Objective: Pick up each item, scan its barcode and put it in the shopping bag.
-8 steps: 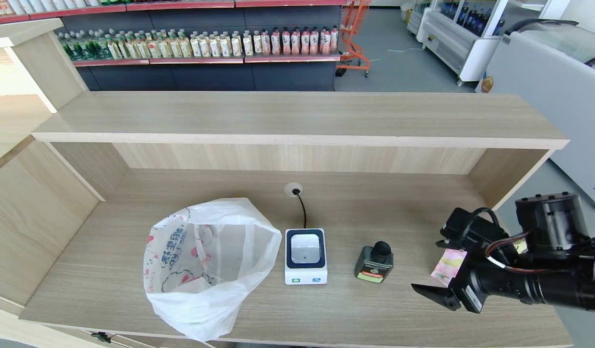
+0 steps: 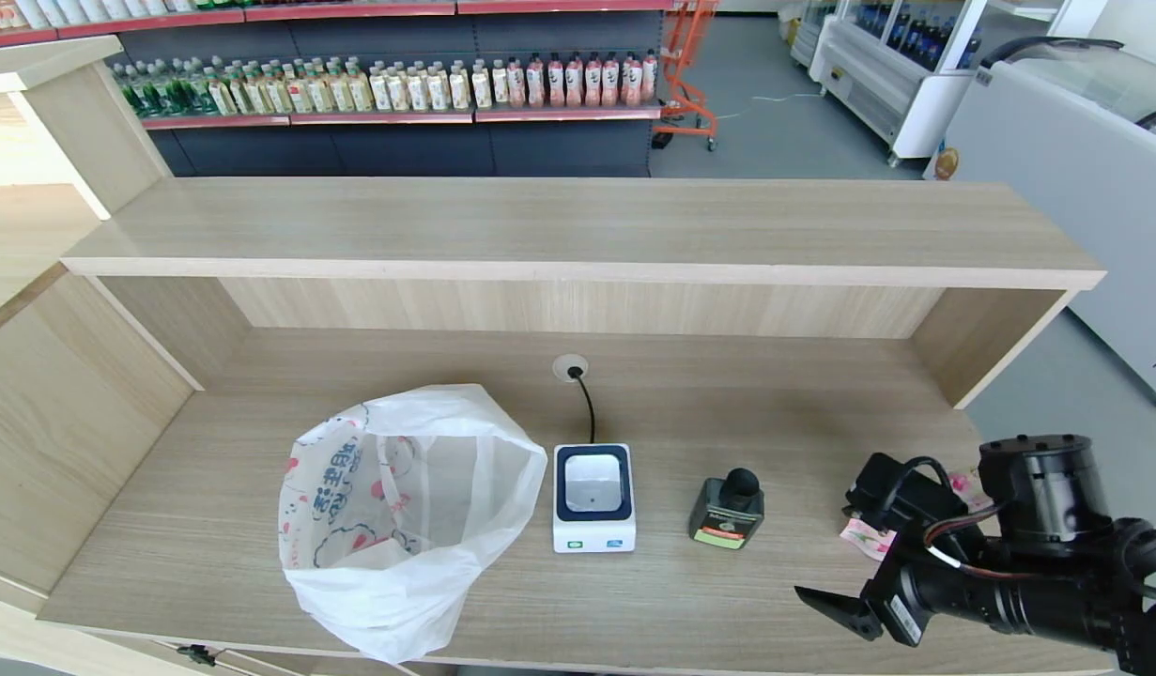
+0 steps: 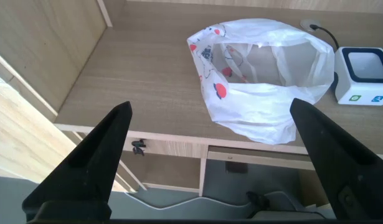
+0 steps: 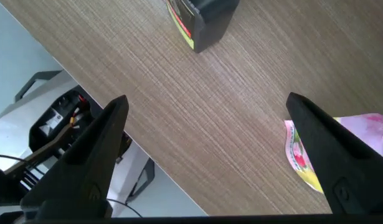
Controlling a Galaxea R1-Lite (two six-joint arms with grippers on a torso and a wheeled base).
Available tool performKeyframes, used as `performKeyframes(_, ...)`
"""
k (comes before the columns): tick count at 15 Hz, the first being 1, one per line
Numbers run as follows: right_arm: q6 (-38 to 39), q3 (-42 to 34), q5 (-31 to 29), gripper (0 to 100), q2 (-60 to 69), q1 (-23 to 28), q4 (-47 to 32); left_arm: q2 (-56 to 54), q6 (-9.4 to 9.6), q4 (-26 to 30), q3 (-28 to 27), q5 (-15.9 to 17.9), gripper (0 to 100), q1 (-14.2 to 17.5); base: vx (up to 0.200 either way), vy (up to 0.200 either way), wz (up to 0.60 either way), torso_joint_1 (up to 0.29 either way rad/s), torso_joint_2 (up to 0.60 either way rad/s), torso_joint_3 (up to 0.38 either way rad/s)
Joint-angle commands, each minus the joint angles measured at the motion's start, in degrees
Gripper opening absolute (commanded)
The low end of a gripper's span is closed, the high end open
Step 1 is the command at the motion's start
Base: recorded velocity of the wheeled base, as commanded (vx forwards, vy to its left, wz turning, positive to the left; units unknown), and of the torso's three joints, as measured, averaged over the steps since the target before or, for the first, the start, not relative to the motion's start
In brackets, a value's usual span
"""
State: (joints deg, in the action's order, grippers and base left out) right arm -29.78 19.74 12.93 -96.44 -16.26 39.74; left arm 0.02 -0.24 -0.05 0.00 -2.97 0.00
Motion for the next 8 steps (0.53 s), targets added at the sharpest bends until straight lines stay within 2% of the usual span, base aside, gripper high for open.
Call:
performKeyframes(1,1.6,0.1,1.4,100,-4.3,-0.1,2.8,0.0,-0.02,0.0,0.0,0.0,100,0.0,0.0,0.0,0.0,0.0,0.0,0.0)
performKeyframes(4,4.7,-0.2,2.7,100,-10.2,-0.9,12.8,0.0,-0.02,0.0,0.0,0.0,100,0.0,0.0,0.0,0.0,0.0,0.0,0.0)
performKeyframes(8,4.7,0.2,4.6,100,-15.5,-1.0,17.0,0.0,-0.02,0.0,0.0,0.0,100,0.0,0.0,0.0,0.0,0.0,0.0,0.0)
